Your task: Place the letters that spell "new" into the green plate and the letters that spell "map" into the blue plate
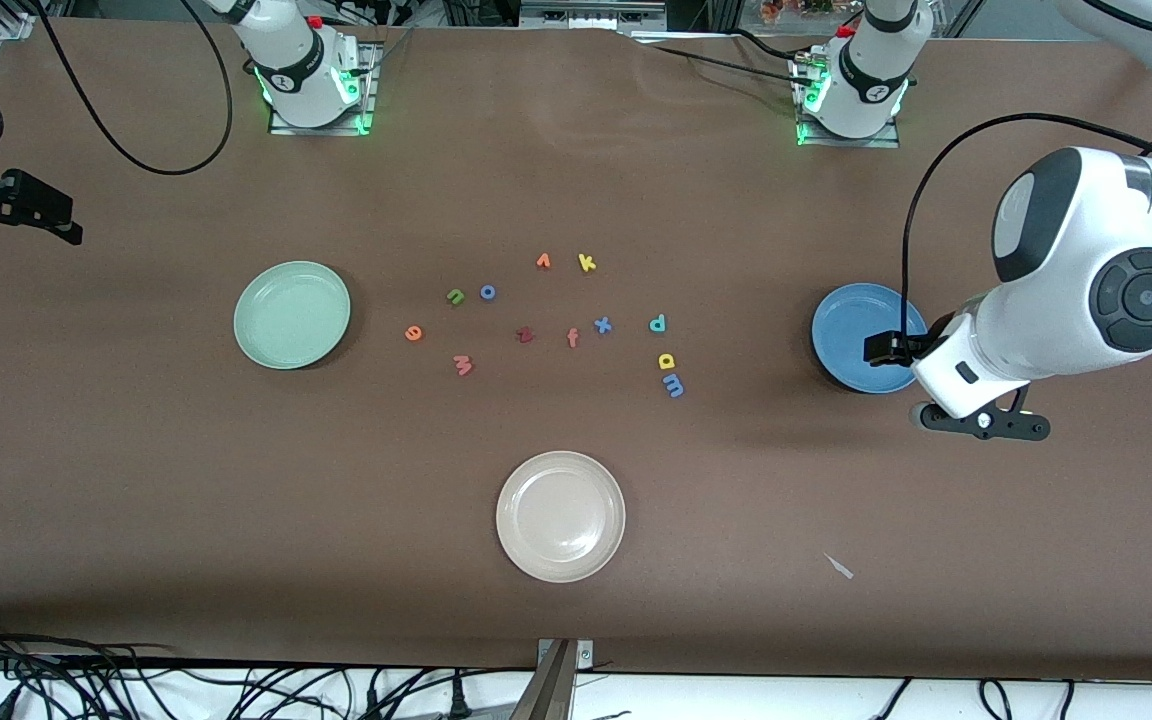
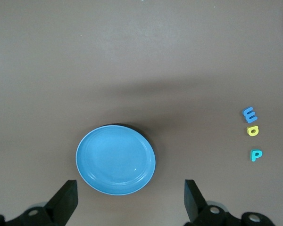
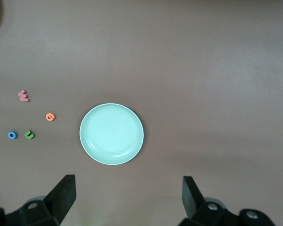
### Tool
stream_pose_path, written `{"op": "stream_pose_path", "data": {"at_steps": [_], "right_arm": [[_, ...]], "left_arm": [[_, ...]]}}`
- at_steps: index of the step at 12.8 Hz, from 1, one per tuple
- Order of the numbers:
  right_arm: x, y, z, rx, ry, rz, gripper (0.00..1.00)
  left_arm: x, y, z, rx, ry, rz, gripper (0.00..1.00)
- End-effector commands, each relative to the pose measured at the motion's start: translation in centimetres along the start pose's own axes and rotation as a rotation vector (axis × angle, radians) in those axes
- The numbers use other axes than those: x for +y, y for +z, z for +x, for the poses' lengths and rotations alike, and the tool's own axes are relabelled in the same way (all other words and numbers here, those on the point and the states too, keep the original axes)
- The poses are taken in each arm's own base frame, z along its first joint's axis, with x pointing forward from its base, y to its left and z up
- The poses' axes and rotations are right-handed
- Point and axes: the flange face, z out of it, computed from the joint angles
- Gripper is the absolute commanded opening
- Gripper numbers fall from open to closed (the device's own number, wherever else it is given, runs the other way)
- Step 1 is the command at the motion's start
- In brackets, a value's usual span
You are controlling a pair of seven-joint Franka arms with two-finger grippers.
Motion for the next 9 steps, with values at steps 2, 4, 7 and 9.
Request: {"op": "stream_pose_path", "data": {"at_steps": [2, 4, 7, 9], "right_arm": [[-0.1, -0.3, -0.2, -0.001, 0.012, 0.004, 1.0], [-0.1, -0.3, -0.2, -0.001, 0.012, 0.004, 1.0], [-0.1, -0.4, -0.3, 0.0, 0.012, 0.004, 1.0], [-0.1, -0.4, -0.3, 0.0, 0.012, 0.004, 1.0]], "left_arm": [[-1.1, -0.1, -0.2, -0.001, -0.002, 0.024, 0.99], [-1.4, -0.1, -0.2, -0.001, -0.006, 0.025, 0.99], [-1.9, -0.1, -0.1, -0.002, -0.012, 0.023, 0.99], [-1.9, 0.0, -0.1, -0.003, -0.005, 0.023, 0.99]]}}
